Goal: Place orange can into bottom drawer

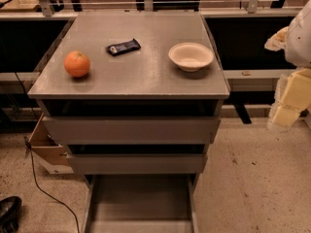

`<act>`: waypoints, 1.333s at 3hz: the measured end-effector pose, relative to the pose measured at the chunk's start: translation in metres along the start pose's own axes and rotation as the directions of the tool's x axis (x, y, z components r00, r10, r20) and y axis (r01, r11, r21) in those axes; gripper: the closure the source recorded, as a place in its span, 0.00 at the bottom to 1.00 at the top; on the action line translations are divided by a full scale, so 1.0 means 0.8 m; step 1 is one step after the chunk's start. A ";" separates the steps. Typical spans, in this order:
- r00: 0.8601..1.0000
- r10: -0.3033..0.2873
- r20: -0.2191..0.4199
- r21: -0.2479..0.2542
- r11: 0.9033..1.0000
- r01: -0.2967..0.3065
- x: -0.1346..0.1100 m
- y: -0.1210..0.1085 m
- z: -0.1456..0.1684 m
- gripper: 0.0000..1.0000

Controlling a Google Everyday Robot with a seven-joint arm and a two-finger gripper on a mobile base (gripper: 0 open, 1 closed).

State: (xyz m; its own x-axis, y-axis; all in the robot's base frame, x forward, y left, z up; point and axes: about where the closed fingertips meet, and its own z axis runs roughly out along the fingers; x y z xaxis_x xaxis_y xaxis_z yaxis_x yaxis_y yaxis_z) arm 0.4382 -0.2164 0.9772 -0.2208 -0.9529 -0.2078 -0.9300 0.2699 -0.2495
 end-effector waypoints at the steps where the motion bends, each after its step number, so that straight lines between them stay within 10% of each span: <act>1: 1.000 -0.002 0.004 0.002 1.000 0.002 -0.002 0.000 0.000 0.00; 2: 0.993 -0.056 0.107 -0.023 0.998 0.059 -0.075 -0.011 0.049 0.00; 4: 0.930 -0.173 0.324 -0.042 0.979 0.197 -0.272 -0.054 0.149 0.00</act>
Offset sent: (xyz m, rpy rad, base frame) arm 0.0613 0.1116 -0.0467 0.1709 -0.0082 0.1663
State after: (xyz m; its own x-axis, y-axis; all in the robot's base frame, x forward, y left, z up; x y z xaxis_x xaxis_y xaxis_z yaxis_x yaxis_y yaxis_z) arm 0.5610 -0.0040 0.9207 0.0510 -0.8885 -0.4560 -0.9667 0.0707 -0.2458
